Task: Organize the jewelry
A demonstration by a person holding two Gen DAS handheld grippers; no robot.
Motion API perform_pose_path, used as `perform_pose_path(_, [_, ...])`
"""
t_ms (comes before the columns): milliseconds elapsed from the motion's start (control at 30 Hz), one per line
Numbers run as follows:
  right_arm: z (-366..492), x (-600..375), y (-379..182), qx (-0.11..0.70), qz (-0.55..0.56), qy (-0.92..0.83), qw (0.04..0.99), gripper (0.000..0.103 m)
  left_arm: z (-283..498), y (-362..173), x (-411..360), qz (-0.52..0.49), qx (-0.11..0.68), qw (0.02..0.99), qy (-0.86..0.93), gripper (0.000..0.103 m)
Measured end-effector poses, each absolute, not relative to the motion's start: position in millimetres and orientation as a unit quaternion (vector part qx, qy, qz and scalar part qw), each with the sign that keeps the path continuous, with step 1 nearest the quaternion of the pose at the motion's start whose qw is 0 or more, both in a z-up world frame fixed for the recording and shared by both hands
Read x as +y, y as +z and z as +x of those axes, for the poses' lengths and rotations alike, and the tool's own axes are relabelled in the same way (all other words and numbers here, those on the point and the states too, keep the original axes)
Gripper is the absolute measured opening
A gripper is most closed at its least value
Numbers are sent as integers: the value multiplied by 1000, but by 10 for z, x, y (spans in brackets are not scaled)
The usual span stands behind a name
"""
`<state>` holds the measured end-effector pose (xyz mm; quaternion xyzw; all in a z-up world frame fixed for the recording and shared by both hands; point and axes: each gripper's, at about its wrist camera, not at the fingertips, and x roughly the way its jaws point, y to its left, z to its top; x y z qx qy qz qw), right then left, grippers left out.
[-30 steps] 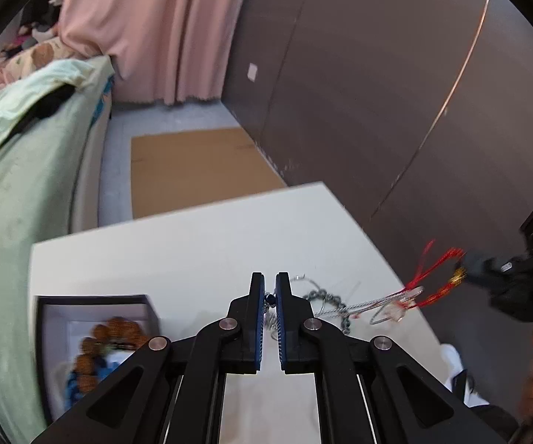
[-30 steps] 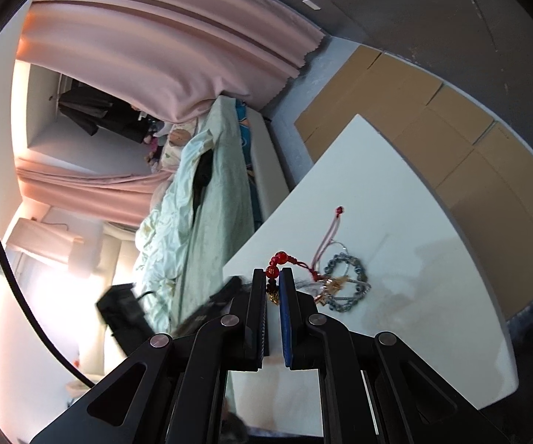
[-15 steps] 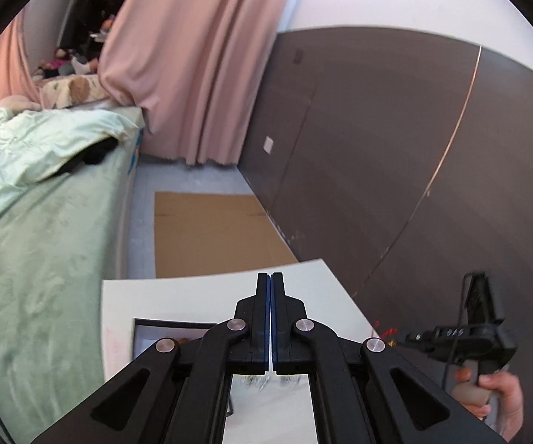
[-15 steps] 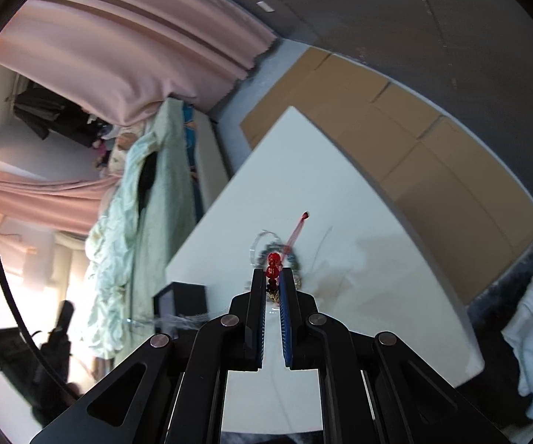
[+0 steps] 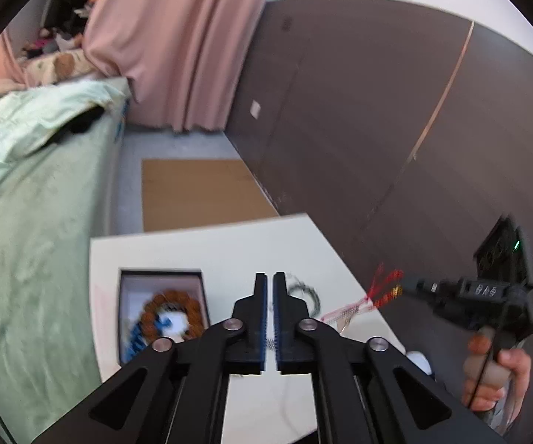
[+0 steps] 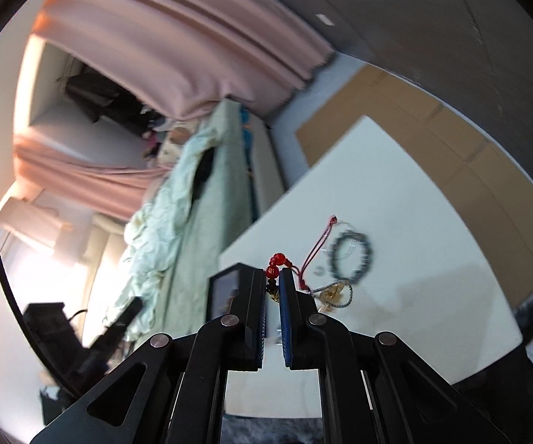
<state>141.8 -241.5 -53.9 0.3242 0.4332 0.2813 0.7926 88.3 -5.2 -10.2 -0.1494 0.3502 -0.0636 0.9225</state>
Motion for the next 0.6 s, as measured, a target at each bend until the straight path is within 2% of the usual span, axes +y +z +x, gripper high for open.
perform_pose_path(33, [1398, -2394, -517, 430, 322, 284, 794, 9, 888, -138, -83, -149, 356, 920, -66, 32])
perform_pose_path(67, [1380, -2385, -511, 428, 321, 286, 795, 9, 889, -173, -110, -148, 360, 919, -68, 46])
perform_pose_path(100, [1370, -2377, -516, 428, 322, 288, 794, 9, 883, -202, -136, -147, 359, 919, -68, 69])
perform_pose_path(133, [1365, -2359, -519, 429, 324, 290, 792, 9, 862, -227, -160, -145, 351, 923, -66, 77])
perform_pose_path(600, [1297, -2246, -407, 398, 343, 336, 781, 9, 1070, -683, -557, -84, 395, 910, -90, 78])
